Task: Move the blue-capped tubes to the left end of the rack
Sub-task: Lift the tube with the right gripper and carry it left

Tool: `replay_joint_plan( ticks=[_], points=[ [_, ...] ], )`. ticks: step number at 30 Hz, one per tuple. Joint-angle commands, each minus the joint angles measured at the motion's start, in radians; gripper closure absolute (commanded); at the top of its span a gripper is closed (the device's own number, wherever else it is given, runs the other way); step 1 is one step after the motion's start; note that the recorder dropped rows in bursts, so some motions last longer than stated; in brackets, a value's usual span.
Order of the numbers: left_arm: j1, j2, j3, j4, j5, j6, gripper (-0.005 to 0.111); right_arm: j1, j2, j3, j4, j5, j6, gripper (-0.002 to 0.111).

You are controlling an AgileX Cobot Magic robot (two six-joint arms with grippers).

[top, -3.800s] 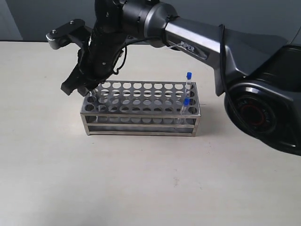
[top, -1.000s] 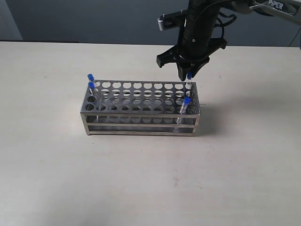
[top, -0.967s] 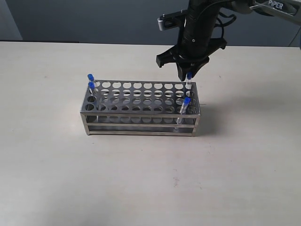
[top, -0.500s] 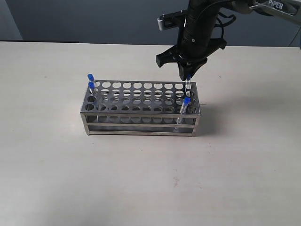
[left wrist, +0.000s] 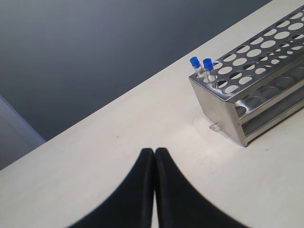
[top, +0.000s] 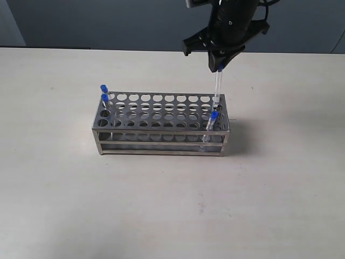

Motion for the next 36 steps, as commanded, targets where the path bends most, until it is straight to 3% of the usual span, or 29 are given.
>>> replay_joint_plan(
  ticks=[1,11,20,36],
  points=[
    [-0.004,0.003,-0.005,-0.003,-0.004,-0.005,0.106,0.002,-0.040,0.003,0.003,-0.006,-0.018,0.098],
    [-0.004,0.003,-0.005,-0.003,-0.004,-0.005,0.106,0.093,-0.054,-0.043,0.022,-0.006,-0.081,0.098],
    [-0.004,0.003,-0.005,-0.003,-0.004,-0.005,0.106,0.177,-0.033,-0.080,0.172,-0.038,-0.189,0.104],
    [-0.004,0.003,-0.005,-0.003,-0.004,-0.005,0.106,0.298,0.121,-0.308,0.223,-0.006,-0.240,0.104]
  ],
)
